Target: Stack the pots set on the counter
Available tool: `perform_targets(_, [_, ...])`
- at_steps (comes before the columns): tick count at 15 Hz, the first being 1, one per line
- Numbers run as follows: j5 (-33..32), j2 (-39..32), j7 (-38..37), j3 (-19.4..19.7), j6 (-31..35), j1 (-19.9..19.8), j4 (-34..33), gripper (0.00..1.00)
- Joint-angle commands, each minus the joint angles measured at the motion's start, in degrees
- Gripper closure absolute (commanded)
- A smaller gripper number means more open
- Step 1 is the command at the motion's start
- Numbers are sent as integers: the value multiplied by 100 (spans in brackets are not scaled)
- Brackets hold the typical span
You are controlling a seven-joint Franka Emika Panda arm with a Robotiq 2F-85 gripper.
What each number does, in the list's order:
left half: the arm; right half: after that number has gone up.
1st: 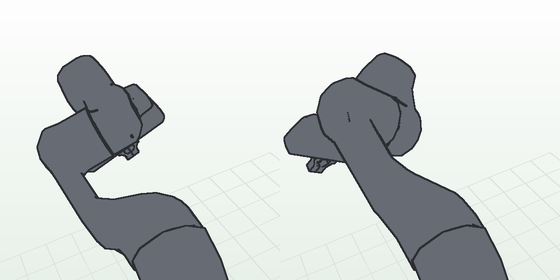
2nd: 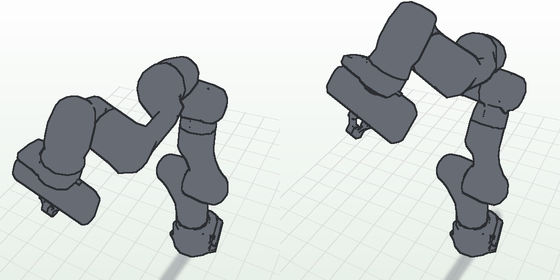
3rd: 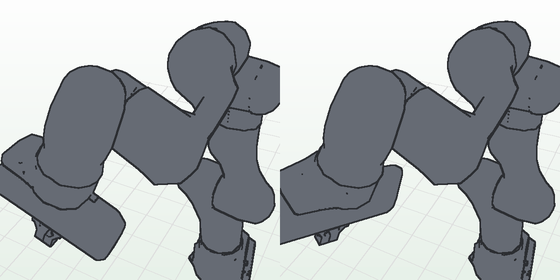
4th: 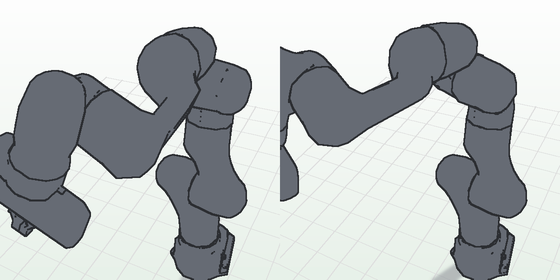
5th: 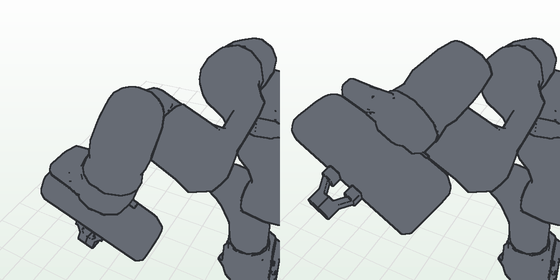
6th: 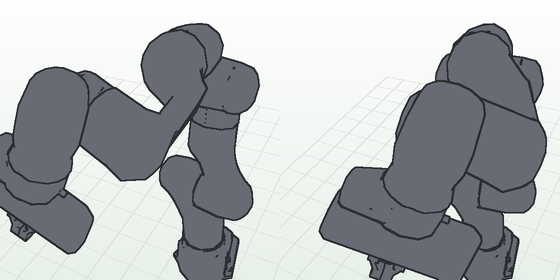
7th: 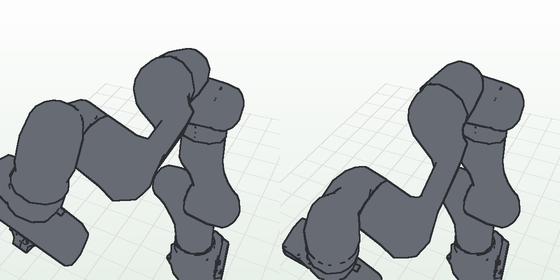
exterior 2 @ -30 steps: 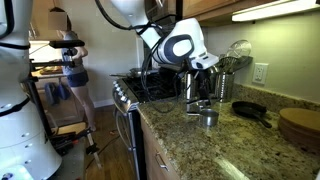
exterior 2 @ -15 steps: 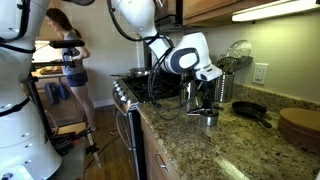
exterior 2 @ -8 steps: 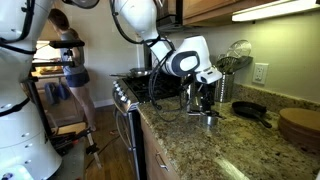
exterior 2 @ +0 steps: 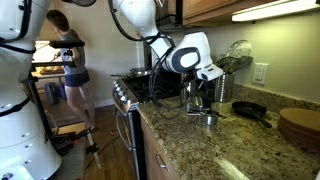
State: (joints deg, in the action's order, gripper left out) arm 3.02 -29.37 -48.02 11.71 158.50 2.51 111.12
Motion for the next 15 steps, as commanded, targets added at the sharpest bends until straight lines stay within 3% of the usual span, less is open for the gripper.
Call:
perform_targets(1, [55,702,269,-89,-741,30,462,0])
perform_targets(5, [-76,1398,841,-313,-1622,-8,883,0])
perform_targets(9, [-646,2275,1432,-413,-2332,32,1533,0])
perform_targets(14, [-1253,3353,1911,-751,-2848,-12,2408,0])
perform_targets(15, [-1086,2692,1722,-764,-2729,-107,1827,0])
